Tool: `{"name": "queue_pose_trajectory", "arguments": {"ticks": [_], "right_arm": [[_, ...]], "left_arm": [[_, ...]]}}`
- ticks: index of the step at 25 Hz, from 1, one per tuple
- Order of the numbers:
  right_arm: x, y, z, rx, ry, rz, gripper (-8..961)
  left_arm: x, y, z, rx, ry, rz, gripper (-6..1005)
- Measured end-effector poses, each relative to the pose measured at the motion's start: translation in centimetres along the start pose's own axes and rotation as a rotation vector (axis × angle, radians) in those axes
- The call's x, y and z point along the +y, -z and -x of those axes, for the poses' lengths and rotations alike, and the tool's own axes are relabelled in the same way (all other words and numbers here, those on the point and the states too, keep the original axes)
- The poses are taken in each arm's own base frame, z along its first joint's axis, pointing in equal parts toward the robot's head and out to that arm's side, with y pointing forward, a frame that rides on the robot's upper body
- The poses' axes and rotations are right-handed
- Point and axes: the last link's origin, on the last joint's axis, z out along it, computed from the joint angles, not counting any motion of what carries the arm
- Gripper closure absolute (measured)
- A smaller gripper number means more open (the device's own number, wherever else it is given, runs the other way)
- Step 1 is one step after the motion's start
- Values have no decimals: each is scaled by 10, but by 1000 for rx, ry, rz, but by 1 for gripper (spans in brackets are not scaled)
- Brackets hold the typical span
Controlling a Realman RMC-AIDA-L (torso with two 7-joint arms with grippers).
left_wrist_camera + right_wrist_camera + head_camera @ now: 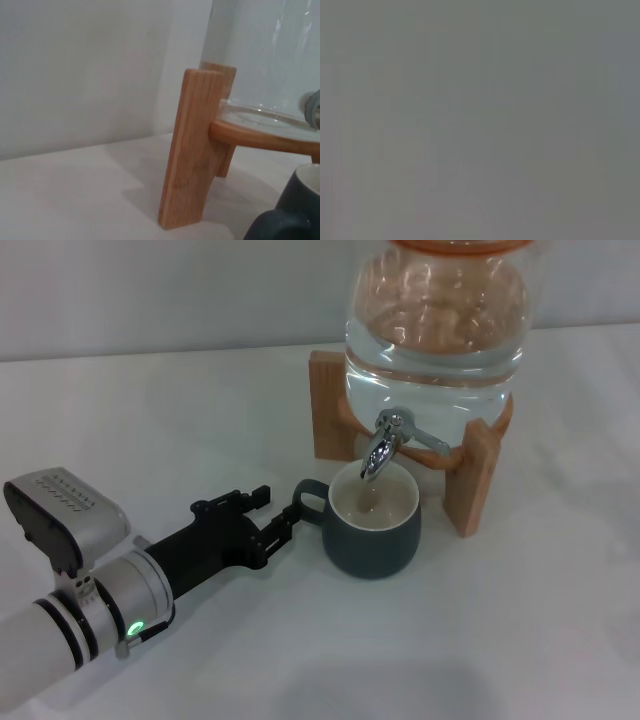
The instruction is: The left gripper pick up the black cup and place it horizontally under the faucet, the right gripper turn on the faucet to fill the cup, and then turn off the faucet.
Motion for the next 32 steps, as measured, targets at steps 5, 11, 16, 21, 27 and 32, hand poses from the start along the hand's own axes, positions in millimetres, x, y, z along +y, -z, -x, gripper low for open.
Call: {"name": "queue_pose_trajectory", "arguments": {"ticks": [5, 11, 16, 21, 27, 32], "right_arm": [[0, 0, 0, 0, 1, 1, 97], [-1, 2, 2, -1, 1, 1, 97], [-3, 5, 2, 1, 5, -5, 98], [-6, 8, 4, 6, 8, -9, 98], [-11, 9, 16, 56, 30, 64, 98], [-5, -2, 28, 192, 17, 267, 98]], "left_arm": [[-1, 2, -2, 16, -5, 7, 538], [1, 3, -4, 34, -5, 20, 538], [2, 12, -3, 67, 0, 35, 539], [1, 31, 3, 116, 8, 38, 540], [-9, 68, 9, 198, 45, 2, 540], [-22, 90, 9, 257, 78, -78, 540]]}}
